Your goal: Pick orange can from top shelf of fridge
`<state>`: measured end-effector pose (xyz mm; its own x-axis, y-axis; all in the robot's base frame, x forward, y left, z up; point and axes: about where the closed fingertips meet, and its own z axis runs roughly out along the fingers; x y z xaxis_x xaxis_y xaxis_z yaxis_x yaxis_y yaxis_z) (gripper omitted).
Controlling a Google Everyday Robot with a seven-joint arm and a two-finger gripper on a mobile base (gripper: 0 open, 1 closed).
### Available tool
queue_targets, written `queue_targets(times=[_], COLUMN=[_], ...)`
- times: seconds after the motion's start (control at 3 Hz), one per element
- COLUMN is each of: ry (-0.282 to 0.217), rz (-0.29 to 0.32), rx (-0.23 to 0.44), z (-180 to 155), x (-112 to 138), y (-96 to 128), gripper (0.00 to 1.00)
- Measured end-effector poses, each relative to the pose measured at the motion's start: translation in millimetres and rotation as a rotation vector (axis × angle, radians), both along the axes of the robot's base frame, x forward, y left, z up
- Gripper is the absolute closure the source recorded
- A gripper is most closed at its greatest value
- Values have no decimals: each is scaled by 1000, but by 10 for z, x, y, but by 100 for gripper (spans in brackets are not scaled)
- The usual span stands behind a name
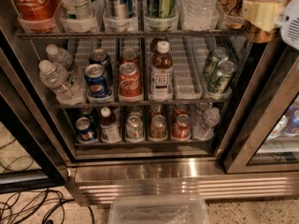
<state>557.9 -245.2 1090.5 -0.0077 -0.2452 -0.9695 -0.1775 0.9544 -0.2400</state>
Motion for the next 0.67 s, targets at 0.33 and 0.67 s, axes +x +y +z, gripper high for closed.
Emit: queue_targets(times=[0.33,0.67], ry=[75,120], rz=[77,178], rx=[-42,-78], z=[-220,-165], x=[-249,-478], y=[9,108], gripper=[100,100])
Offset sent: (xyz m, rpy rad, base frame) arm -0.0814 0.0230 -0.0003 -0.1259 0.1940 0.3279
